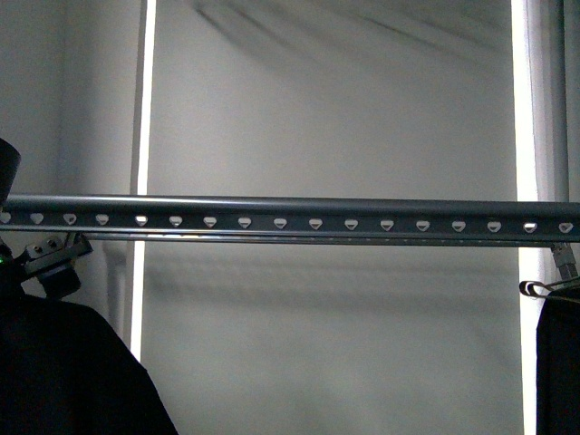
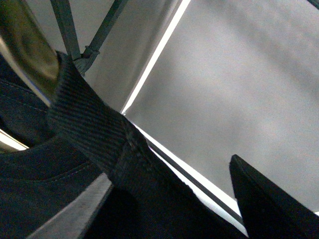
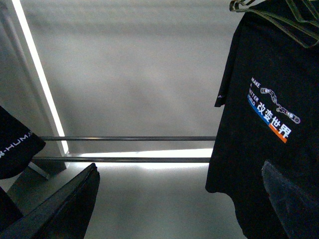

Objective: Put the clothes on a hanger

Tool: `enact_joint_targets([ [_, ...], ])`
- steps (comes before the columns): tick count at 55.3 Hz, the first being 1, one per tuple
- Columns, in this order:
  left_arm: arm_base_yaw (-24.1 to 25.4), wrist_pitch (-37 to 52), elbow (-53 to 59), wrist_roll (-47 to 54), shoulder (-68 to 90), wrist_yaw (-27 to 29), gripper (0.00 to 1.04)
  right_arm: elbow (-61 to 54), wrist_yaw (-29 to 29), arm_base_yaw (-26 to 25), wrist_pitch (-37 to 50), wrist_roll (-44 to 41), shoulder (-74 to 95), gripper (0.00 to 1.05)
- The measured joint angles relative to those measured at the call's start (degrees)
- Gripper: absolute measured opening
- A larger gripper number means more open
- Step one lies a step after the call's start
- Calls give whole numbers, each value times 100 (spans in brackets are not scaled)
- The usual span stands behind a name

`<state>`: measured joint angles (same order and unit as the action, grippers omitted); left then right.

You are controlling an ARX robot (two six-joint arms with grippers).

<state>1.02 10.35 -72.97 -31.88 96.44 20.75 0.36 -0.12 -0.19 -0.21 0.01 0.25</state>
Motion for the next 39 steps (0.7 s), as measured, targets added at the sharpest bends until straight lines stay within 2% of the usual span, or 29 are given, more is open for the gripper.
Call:
enact_joint_targets([
  [6, 85, -133, 85, -4, -7, -234, 40, 0, 0, 0, 0, 0, 0, 97],
  [13, 166, -142, 378, -13, -101, -575, 23, 0, 0, 0, 0, 0, 0, 97],
  [17, 254, -131, 789, -120, -289, -957, 13, 0, 0, 0, 0, 0, 0, 97],
  [19, 319, -133, 1130, -170, -474, -1329, 8, 0, -2, 0, 0, 0, 0, 97],
  [22, 387, -177, 1534, -131, -732, -1696, 5, 0, 0, 0, 0, 0, 0, 97],
  [26, 472, -286, 2144, 297, -1217, -2306, 5, 0, -2, 0, 0, 0, 0, 97],
  [31, 518, -708, 2914, 1167, -2061, -3438, 5, 0, -2, 0, 0, 0, 0, 97],
  [32, 522, -798, 2990, 1276, -2164, -3506, 5, 0, -2, 0, 0, 0, 0, 97],
  [36, 590, -1674, 3464, 2323, -2975, -4837, 4, 0, -2, 0, 0, 0, 0, 97],
  [37, 627, -2116, 3547, 2809, -3248, -5307, 4, 0, 0, 0, 0, 0, 0, 97],
  [39, 719, -2774, 3567, 3609, -3552, -5880, 4, 0, 0, 0, 0, 2, 0, 97],
])
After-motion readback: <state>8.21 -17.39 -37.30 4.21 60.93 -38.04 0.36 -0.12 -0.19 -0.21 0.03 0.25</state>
